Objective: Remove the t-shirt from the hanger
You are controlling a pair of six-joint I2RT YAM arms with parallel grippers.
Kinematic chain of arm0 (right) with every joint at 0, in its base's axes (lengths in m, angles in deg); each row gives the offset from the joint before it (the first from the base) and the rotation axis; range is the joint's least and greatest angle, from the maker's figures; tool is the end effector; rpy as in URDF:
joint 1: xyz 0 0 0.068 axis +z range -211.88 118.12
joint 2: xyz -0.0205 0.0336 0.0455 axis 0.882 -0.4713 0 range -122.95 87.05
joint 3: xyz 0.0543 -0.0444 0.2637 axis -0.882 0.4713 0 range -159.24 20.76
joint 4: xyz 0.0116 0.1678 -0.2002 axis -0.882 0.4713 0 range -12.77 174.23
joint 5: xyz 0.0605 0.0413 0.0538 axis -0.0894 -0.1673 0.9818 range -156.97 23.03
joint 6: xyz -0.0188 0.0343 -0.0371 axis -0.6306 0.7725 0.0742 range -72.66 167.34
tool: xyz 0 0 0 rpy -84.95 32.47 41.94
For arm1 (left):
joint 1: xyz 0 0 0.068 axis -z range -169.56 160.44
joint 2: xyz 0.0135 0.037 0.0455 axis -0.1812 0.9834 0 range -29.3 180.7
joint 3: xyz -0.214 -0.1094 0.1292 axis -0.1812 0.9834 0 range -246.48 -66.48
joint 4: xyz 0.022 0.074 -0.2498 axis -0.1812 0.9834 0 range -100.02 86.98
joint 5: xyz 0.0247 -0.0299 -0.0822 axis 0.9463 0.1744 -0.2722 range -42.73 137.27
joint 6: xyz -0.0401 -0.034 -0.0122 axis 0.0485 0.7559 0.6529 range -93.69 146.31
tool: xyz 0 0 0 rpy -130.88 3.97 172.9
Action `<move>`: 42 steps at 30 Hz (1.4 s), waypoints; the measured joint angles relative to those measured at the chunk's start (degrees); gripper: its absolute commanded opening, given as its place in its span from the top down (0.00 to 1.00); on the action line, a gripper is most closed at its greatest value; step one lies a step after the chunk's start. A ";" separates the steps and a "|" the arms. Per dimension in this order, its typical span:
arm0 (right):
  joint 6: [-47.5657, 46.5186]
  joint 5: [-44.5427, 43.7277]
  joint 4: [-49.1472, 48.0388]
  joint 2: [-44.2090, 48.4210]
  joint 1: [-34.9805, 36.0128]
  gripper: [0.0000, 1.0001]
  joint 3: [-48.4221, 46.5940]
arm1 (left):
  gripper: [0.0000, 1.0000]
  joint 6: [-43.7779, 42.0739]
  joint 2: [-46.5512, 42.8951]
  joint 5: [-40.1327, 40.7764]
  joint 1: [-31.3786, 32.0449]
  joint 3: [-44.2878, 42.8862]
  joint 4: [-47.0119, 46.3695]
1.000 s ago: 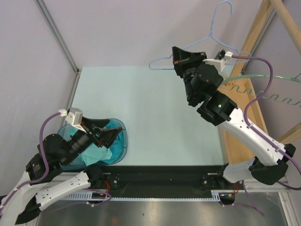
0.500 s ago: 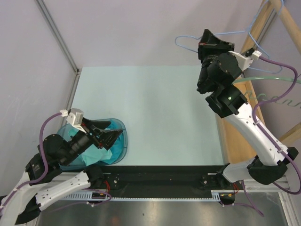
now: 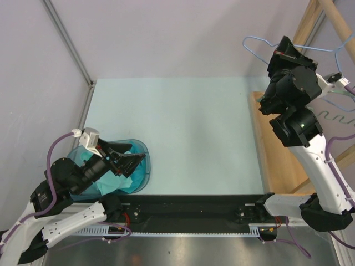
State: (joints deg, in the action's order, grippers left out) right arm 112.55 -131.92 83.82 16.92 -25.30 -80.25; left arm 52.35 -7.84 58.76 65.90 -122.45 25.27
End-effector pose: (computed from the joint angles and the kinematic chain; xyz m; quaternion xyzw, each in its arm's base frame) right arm 0.1724 0.0879 0.5757 0.5502 0.3320 0.3661 0.6730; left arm 0.0348 -0.0379 0.3969 0.1118 0.7029 -0.4022 0.5759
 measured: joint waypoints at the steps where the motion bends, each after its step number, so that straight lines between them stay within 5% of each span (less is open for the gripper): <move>1: 1.33 -0.13 1.42 0.09 -0.52 1.00 0.00 | 0.15 0.04 0.00 -0.13 0.00 0.00 0.00; 14: 18.21 10.54 19.15 -0.61 -13.79 1.00 0.04 | 0.15 0.98 0.00 -1.27 0.00 0.00 -0.02; 23: 22.34 14.38 23.10 -0.39 -14.88 0.99 2.69 | 0.15 1.18 0.02 -1.70 0.00 0.09 -0.09; 30: 20.59 14.36 22.29 3.61 -12.74 0.70 6.73 | 0.14 1.46 0.57 -2.25 0.00 0.68 -0.42; 34: 18.69 13.35 21.64 5.09 -10.14 0.43 8.33 | 0.14 1.44 0.66 -2.19 0.00 0.79 -0.42; 42: 14.38 5.31 22.47 7.28 1.84 0.13 10.69 | 0.14 1.36 0.61 -1.09 0.00 0.81 -0.15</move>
State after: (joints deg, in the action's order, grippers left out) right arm 126.93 -126.60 106.29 24.20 -23.47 -69.56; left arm 53.70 -7.23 57.66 65.90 -121.64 25.12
